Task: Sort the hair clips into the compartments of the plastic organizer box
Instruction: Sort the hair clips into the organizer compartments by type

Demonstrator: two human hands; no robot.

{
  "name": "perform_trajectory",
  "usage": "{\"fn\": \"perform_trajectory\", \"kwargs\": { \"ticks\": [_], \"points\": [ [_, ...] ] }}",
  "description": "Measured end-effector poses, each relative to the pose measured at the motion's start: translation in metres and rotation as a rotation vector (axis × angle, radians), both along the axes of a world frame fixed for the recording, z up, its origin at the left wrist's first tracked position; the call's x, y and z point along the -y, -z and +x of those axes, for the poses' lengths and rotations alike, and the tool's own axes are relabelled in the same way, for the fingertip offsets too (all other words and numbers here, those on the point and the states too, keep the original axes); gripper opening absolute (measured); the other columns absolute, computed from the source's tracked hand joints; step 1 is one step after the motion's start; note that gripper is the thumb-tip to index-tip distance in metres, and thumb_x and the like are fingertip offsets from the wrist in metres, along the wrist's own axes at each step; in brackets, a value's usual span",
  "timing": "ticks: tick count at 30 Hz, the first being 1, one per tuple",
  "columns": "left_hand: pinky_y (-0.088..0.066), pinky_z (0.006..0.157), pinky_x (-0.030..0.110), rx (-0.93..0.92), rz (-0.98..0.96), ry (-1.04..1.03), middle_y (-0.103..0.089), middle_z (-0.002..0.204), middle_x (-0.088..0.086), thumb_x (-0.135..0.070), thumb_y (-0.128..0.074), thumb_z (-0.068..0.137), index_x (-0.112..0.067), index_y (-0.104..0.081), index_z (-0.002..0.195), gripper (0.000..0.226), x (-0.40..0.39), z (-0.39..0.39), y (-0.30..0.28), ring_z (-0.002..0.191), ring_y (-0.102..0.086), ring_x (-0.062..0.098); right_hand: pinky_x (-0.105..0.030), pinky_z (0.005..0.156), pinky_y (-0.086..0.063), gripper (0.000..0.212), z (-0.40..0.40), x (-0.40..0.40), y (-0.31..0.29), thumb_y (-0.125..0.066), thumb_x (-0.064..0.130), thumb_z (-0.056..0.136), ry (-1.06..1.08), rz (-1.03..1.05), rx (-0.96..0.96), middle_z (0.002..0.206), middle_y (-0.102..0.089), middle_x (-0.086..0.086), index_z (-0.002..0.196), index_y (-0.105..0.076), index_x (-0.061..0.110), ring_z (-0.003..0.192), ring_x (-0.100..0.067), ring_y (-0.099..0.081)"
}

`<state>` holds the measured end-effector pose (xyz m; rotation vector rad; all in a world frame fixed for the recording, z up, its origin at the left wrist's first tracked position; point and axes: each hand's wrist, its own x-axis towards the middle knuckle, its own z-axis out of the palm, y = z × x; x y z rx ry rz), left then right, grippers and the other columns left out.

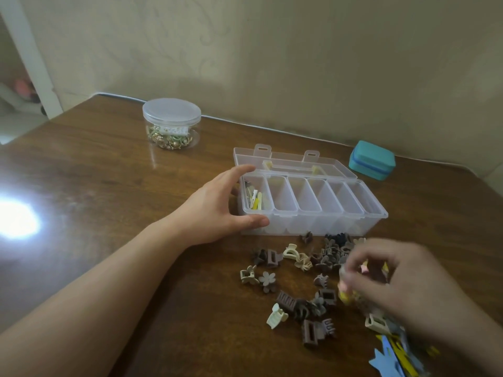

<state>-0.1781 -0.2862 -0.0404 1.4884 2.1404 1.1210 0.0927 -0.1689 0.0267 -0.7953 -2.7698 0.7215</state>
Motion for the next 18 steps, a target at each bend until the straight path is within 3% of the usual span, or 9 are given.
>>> {"fn": "perform_trajectory", "kwargs": {
  "ticks": [3,7,10,13,16,18],
  "points": [
    [-0.036,0.077,0.006,0.0,-0.001,-0.002,-0.038,0.152,-0.013,-0.084,-0.059,0.053,-0.045,-0.023,0.15,0.11,0.0,0.0,-0.001,0.109,-0.046,-0.006,-0.026,0.049,-0.05,0.008,-0.029,-0.01,-0.021,-0.071,0.039,0.07,0.017,-0.061,-0.274,0.072,-0.068,0.011,0.075,-0.071,0.034,0.06,-0.009,-0.062],
    [-0.036,0.079,0.006,0.009,0.001,0.007,-0.039,0.152,-0.014,-0.083,-0.06,0.053,-0.044,-0.024,0.15,0.11,0.001,0.001,-0.003,0.109,-0.046,-0.006,-0.008,0.046,-0.038,0.01,-0.091,-0.025,-0.033,-0.073,0.02,0.075,-0.007,-0.014,-0.478,0.065,-0.067,0.011,0.067,-0.07,0.023,0.052,0.001,-0.052],
    [-0.039,0.08,0.008,0.009,-0.002,0.011,-0.039,0.152,-0.013,-0.081,-0.062,0.055,-0.044,-0.024,0.15,0.109,0.002,0.001,-0.003,0.113,-0.046,-0.004,-0.018,0.05,-0.044,0.011,-0.126,-0.037,-0.026,-0.074,0.02,0.077,-0.008,-0.019,-0.275,0.067,-0.068,0.004,0.067,-0.071,0.023,0.057,-0.002,-0.056],
    [-0.041,0.088,0.013,0.007,0.004,0.015,-0.039,0.152,-0.012,-0.081,-0.062,0.055,-0.043,-0.025,0.15,0.109,0.002,0.0,-0.003,0.118,-0.046,-0.002,-0.01,0.048,-0.039,0.015,-0.134,-0.039,-0.012,-0.07,0.022,0.084,-0.136,0.064,0.026,0.064,-0.064,0.011,0.073,-0.072,0.031,0.057,0.004,-0.055],
    [-0.039,0.086,0.011,0.006,0.008,0.014,-0.039,0.152,-0.013,-0.082,-0.062,0.055,-0.044,-0.025,0.149,0.108,0.001,-0.001,-0.002,0.118,-0.047,-0.002,-0.007,0.053,-0.04,0.013,-0.118,-0.038,-0.012,-0.066,0.022,0.088,-0.122,0.163,-0.106,0.065,-0.06,0.01,0.089,-0.071,0.035,0.058,-0.001,-0.053],
    [-0.039,0.085,0.01,0.009,0.0,0.012,-0.039,0.152,-0.013,-0.082,-0.062,0.055,-0.046,-0.024,0.149,0.107,0.001,-0.002,-0.001,0.117,-0.047,-0.003,-0.008,0.058,-0.043,0.01,-0.091,-0.038,-0.02,-0.067,0.027,0.086,-0.121,0.177,-0.202,0.069,-0.063,0.009,0.088,-0.071,0.036,0.067,-0.002,-0.057]
  ]
}}
